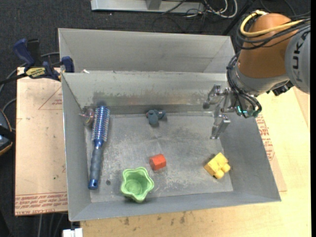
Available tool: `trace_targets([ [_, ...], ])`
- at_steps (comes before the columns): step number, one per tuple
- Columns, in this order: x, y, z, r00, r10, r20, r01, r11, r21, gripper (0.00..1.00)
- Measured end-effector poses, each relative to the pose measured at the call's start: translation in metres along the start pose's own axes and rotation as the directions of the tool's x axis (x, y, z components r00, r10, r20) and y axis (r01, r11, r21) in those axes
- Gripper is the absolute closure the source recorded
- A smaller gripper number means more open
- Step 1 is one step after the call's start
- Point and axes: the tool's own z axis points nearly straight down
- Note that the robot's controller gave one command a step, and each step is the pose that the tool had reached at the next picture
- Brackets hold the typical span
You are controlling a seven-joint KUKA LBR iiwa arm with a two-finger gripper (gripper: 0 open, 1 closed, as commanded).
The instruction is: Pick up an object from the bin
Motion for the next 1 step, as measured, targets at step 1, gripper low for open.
trace_targets([
  [1,0.0576,-0.0278,0.0870,0.947,-0.321,0.001,0.321,0.947,0.001,0.00],
])
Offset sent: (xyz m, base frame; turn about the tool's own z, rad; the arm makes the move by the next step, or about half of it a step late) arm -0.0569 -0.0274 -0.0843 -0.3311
